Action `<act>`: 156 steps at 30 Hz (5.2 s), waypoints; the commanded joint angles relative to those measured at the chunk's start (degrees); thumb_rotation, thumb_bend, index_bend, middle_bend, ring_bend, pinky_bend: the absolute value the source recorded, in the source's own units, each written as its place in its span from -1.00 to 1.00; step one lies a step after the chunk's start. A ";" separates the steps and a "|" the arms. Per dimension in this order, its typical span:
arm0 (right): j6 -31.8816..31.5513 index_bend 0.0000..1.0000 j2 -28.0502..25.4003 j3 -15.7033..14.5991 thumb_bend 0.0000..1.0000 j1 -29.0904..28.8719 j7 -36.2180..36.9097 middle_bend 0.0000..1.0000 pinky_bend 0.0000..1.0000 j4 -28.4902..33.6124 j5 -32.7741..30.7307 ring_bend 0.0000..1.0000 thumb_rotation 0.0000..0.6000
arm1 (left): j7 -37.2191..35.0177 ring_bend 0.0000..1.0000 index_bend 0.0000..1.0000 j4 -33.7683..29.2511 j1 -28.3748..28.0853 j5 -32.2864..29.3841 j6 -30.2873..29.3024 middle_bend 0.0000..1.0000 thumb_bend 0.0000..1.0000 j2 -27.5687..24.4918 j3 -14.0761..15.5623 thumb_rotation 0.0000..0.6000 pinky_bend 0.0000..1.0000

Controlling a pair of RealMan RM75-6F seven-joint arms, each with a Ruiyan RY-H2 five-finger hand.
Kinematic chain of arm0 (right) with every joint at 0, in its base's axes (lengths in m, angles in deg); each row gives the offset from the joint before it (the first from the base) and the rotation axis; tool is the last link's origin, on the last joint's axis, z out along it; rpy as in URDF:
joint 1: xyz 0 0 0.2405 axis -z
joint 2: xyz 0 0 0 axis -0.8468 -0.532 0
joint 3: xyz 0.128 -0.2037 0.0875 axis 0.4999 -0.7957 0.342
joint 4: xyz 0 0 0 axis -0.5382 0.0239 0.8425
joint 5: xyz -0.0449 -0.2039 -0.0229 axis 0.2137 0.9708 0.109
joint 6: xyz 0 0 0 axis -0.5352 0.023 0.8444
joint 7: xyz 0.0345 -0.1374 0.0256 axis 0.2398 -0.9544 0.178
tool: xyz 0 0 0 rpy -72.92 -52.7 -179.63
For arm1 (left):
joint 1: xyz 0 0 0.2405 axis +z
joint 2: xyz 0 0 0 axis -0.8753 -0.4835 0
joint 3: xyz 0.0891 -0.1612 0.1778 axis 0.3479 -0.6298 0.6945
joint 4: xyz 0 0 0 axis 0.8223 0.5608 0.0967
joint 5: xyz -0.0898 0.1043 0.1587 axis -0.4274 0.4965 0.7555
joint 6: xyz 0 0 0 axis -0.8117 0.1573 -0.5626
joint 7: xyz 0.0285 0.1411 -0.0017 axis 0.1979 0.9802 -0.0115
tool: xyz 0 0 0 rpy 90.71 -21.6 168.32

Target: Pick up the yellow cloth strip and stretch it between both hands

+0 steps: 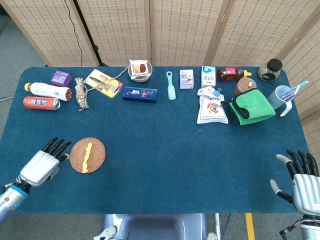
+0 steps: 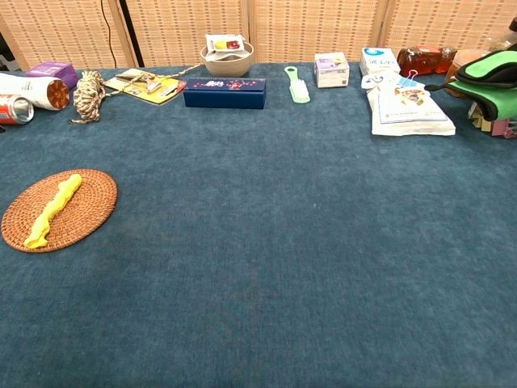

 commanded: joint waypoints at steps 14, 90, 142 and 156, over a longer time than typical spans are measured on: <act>-0.76 -0.52 -0.19 0.05 -0.39 0.63 -0.51 -0.73 -1.00 0.40 0.07 -0.86 1.00 | -6.01 -1.00 -0.29 16.35 -3.57 4.47 -3.06 -0.92 -0.30 13.03 2.14 1.00 -0.98; -0.26 -0.51 -1.33 0.38 -0.39 1.11 1.85 -0.73 -1.00 0.05 0.03 -0.86 1.00 | 16.11 -0.91 0.18 2.07 -3.54 -17.62 -0.18 -0.73 -0.30 15.26 -3.15 1.00 -0.98; -0.58 -0.51 -1.84 0.08 -0.39 1.83 5.04 -0.73 -1.00 -1.51 -0.10 -0.86 1.00 | 40.67 -1.00 -0.42 -11.79 -9.03 -47.51 -0.65 -0.95 -0.30 24.83 -9.45 1.00 -0.98; 0.04 -0.52 -1.48 0.20 -0.39 1.45 4.39 -0.73 -1.00 -1.35 -0.29 -0.86 1.00 | 21.38 -1.00 -0.43 -8.49 -11.26 -32.00 9.33 -1.00 -0.30 12.88 -5.38 1.00 -1.00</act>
